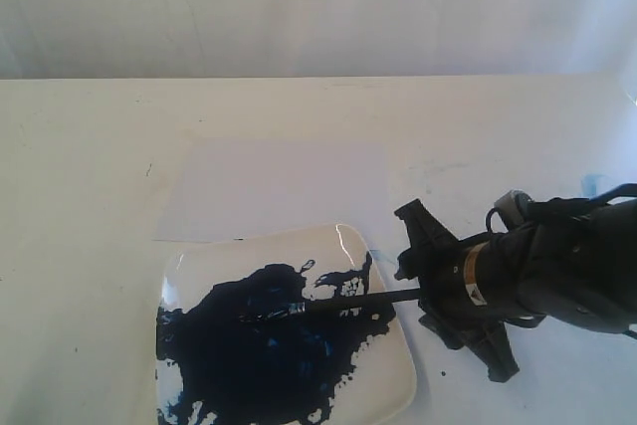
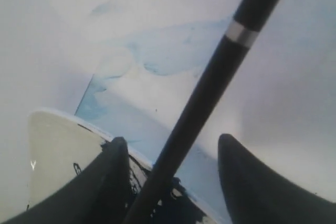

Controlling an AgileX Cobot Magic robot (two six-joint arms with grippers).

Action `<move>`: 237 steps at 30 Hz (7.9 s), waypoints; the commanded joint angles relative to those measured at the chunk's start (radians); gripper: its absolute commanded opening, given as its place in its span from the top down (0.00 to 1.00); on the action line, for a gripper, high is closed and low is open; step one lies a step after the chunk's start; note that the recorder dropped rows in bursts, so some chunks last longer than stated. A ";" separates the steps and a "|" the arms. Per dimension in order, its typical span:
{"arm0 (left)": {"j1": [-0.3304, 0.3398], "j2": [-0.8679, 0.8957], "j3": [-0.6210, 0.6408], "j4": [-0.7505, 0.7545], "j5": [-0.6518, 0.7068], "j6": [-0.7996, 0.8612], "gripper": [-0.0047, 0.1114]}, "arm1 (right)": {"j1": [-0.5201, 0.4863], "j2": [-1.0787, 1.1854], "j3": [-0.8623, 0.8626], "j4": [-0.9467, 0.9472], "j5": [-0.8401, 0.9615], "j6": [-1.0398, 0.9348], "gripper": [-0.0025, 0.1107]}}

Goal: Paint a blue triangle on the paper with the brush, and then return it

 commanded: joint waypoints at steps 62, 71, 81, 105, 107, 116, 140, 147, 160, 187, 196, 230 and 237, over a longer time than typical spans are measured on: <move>-0.003 -0.005 0.003 -0.006 -0.003 -0.005 0.96 | -0.024 0.045 -0.018 0.124 0.017 -0.031 0.65; -0.003 -0.005 0.003 -0.006 -0.003 -0.005 0.96 | -0.037 0.045 -0.018 0.124 0.015 -0.038 0.69; -0.003 -0.005 0.003 -0.006 -0.003 -0.005 0.96 | -0.049 0.043 -0.018 0.124 0.023 -0.041 0.70; -0.003 -0.005 0.003 -0.006 -0.003 -0.005 0.96 | -0.067 0.017 -0.018 0.123 0.062 -0.079 0.84; -0.003 -0.005 0.003 -0.006 -0.003 -0.005 0.96 | -0.067 0.017 -0.018 0.123 0.062 -0.079 0.87; -0.003 -0.005 0.003 -0.006 -0.003 -0.005 0.96 | -0.067 0.017 -0.018 0.123 0.000 -0.079 0.98; -0.003 -0.005 0.003 -0.006 -0.003 -0.005 0.96 | -0.111 -0.143 -0.104 0.126 -0.174 -0.354 0.98; -0.003 -0.005 0.003 -0.006 -0.003 -0.005 0.96 | -0.117 -0.191 -0.160 0.128 -0.437 -0.856 0.98; -0.003 -0.005 0.003 -0.006 -0.003 -0.005 0.96 | -0.105 -0.193 -0.163 0.014 -0.822 -1.285 0.98; -0.003 -0.005 0.003 -0.006 -0.003 -0.005 0.96 | 0.046 -0.193 -0.159 -0.020 -0.638 -1.472 0.98; -0.003 -0.005 0.003 -0.006 -0.003 -0.005 0.96 | 0.046 -0.193 -0.183 0.426 -0.658 -1.683 0.98; -0.003 -0.005 0.003 -0.006 -0.018 -0.005 0.96 | 0.034 -0.198 -0.316 0.777 -0.530 -1.911 0.98; -0.003 -0.005 0.003 -0.006 -0.046 -0.008 0.96 | 0.034 -0.198 -0.316 0.781 -0.529 -1.944 0.98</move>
